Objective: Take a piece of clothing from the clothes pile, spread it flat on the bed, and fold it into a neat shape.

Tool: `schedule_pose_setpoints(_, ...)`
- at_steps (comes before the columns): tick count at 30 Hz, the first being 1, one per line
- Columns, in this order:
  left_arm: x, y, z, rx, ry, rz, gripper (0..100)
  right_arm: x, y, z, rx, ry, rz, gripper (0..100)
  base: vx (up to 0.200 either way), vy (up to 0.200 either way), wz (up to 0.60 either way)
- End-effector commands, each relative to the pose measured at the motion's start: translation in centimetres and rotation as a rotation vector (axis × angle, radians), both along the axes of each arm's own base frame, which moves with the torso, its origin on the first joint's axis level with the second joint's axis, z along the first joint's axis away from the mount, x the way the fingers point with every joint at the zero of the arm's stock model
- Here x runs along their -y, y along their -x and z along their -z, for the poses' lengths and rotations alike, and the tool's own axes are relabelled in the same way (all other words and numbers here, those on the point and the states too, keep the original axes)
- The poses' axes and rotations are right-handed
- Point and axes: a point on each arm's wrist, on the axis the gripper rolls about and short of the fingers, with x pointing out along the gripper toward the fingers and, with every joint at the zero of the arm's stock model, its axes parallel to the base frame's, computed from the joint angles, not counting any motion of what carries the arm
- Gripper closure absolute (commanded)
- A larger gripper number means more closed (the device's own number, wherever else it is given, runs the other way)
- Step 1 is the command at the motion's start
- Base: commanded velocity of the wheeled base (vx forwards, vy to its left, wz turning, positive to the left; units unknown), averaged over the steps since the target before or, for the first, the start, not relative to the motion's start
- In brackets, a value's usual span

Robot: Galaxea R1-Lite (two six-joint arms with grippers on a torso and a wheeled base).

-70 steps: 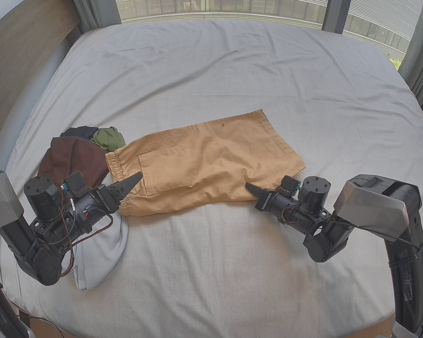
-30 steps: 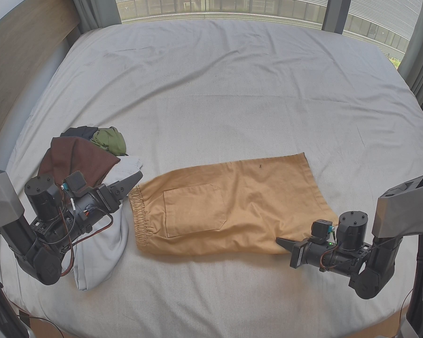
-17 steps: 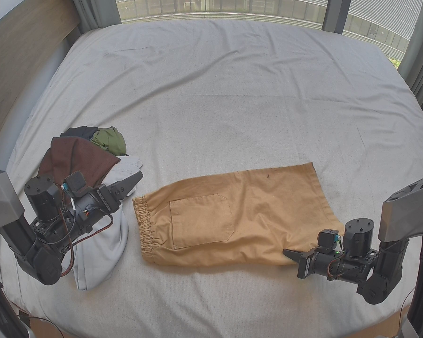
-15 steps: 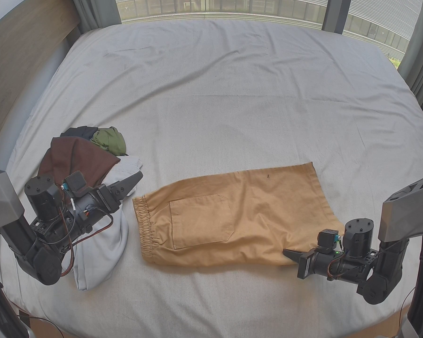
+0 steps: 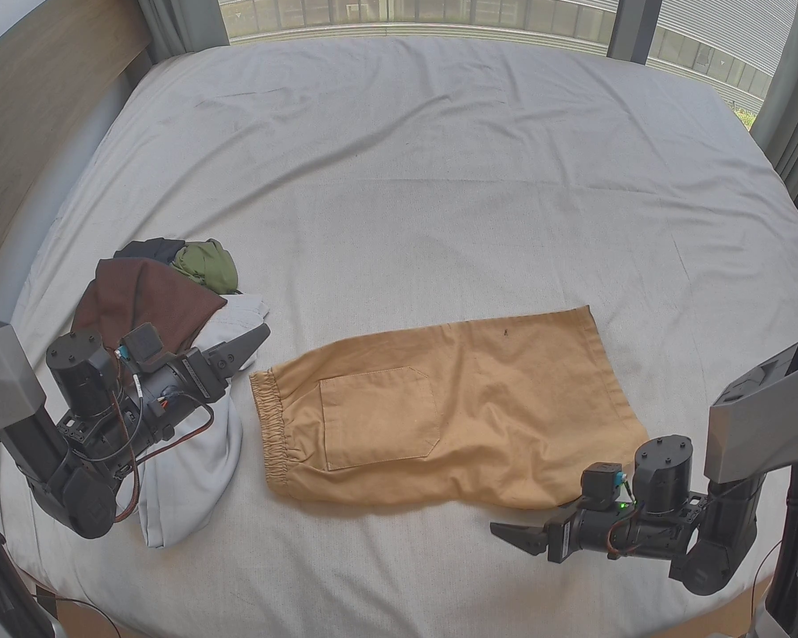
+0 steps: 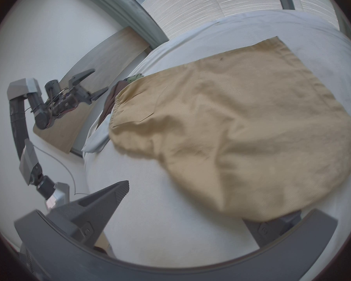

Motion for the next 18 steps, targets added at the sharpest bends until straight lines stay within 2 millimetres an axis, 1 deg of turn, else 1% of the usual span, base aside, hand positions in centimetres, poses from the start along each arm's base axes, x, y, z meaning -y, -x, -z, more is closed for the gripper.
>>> schedule_pose_setpoints(1,0.0,0.0,0.0,0.001,0.0,0.0,0,-1.6,1.5,0.1,-0.029,-0.006,-0.091,0,0.0,0.0,0.0)
schedule_pose_setpoints(5,0.0,0.1,0.0,-0.004,0.0,0.001,0,-3.0,2.3,-0.4,-0.04,-0.056,-0.179,0,0.0,0.0,0.0)
schedule_pose_setpoints(7,0.0,0.2,0.1,-0.007,-0.001,0.003,0,-3.7,2.3,-1.2,-0.007,-0.086,-0.213,0,0.0,0.0,0.0)
schedule_pose_setpoints(10,0.1,0.2,0.1,-0.008,-0.001,0.007,0,-4.4,2.5,-1.6,0.013,-0.103,-0.239,0,0.0,0.0,0.0)
schedule_pose_setpoints(13,0.1,0.2,0.1,-0.01,-0.001,0.007,0,-5.0,2.8,-2.6,0.042,-0.137,-0.281,0,0.0,0.0,0.0)
schedule_pose_setpoints(14,0.1,0.2,0.1,-0.01,-0.001,0.009,0,-5.1,2.8,-3.3,0.059,-0.156,-0.297,0,0.0,0.0,0.0)
schedule_pose_setpoints(18,0.2,0.2,0.3,-0.016,-0.003,0.011,0,-5.5,2.3,-5.2,0.133,-0.21,-0.312,0,0.0,0.0,0.0)
